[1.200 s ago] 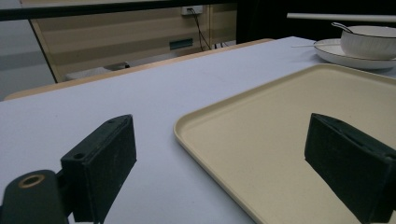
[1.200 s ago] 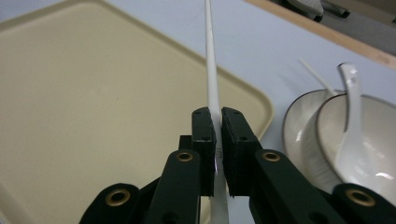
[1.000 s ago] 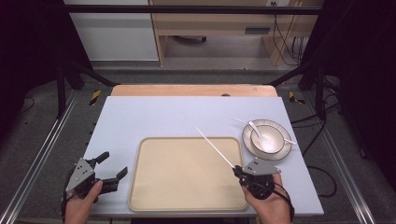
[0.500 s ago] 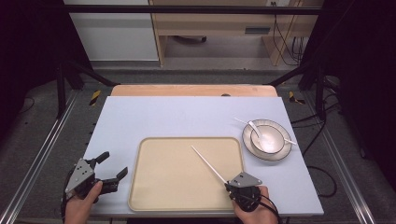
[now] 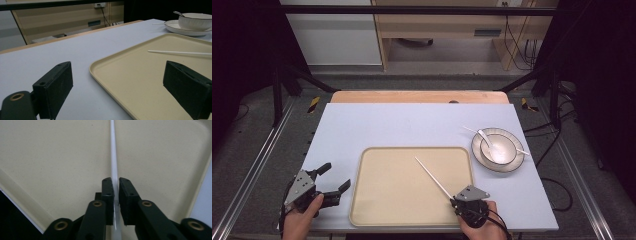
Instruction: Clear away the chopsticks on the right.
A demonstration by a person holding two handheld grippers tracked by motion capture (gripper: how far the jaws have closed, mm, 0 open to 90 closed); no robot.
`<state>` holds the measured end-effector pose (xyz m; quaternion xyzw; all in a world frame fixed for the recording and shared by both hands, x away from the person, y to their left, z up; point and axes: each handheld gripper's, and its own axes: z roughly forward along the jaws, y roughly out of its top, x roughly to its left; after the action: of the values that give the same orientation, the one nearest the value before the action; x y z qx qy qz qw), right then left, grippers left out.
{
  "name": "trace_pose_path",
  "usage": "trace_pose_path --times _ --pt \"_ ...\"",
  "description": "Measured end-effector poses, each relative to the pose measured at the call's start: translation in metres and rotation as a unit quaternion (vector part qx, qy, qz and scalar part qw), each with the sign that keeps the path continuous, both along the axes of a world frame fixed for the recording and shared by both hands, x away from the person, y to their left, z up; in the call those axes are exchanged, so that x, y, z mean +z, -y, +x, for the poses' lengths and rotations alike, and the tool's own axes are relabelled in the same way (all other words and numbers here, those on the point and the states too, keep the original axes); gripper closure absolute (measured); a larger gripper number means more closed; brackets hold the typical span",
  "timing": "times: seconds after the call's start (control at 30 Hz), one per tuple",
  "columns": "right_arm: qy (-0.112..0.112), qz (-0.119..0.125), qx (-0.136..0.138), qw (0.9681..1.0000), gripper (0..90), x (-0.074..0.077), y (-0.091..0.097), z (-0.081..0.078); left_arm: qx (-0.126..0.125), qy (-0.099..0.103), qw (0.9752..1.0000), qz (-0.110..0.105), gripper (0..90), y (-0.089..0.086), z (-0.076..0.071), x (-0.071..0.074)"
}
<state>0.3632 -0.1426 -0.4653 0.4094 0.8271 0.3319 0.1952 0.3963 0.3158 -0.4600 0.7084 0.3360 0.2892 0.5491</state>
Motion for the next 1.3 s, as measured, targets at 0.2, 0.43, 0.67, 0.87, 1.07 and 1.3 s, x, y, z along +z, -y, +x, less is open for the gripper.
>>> trace_pose_path --times 0.2,0.43,0.67,0.87,1.07,1.3 --pt "0.033 0.016 -0.006 0.9993 62.4 0.008 0.004 0.002 0.001 -0.001 1.0 0.004 8.6 -0.002 0.0 -0.002" --pt "0.089 0.038 -0.013 0.9952 50.6 0.034 0.023 0.011 0.001 -0.001 1.0 0.009 8.6 -0.001 0.001 -0.002" --pt "0.151 0.018 -0.047 0.9873 36.1 0.084 0.073 0.024 -0.014 -0.006 0.9997 0.017 8.6 0.008 0.005 -0.004" --pt "0.162 -0.004 -0.053 0.9854 20.2 0.107 0.118 0.039 -0.02 -0.005 0.9995 0.025 8.5 0.01 0.003 -0.003" --pt "0.141 0.003 -0.059 0.9883 38.0 0.114 0.19 0.081 -0.017 -0.009 0.9994 0.029 8.6 0.011 0.005 -0.005" --pt "0.096 -0.018 -0.069 0.9928 59.1 0.082 0.227 0.117 -0.023 -0.012 0.999 0.036 8.6 0.013 0.005 -0.006"
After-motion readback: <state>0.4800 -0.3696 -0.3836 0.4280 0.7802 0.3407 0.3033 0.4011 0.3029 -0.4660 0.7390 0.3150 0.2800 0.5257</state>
